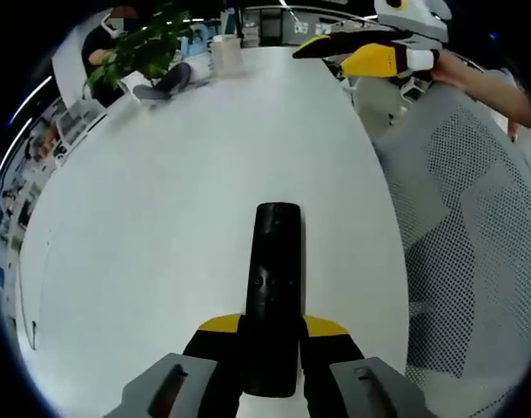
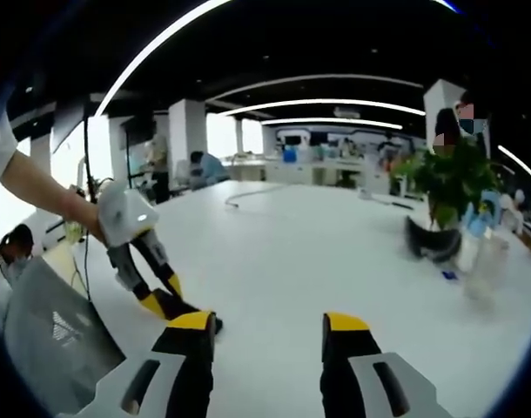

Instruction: Press the specified remote control buttons in sequence, fully releasing each button before pressing the next.

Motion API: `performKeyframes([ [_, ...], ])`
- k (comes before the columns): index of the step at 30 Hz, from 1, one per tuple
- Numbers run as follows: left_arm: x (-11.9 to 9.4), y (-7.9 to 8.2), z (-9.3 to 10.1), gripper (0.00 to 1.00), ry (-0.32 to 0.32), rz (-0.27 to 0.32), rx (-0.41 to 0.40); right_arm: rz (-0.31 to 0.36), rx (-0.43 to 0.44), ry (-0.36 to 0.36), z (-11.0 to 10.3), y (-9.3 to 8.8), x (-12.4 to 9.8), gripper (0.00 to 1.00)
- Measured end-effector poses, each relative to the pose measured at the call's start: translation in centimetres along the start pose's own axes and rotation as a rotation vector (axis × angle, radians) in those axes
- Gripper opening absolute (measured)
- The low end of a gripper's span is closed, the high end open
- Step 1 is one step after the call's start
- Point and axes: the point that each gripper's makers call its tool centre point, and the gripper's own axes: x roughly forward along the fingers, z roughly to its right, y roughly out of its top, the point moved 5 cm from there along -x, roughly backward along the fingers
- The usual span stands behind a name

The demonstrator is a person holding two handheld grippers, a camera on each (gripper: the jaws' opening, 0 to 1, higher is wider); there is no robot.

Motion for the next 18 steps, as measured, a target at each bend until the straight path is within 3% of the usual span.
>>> performKeyframes([
  [18, -0.1, -0.4, 2.6, 0.24, -0.012, 0.018, 0.032, -0.034, -0.024, 0.011, -0.3, -0.4, 0.0, 0.43],
])
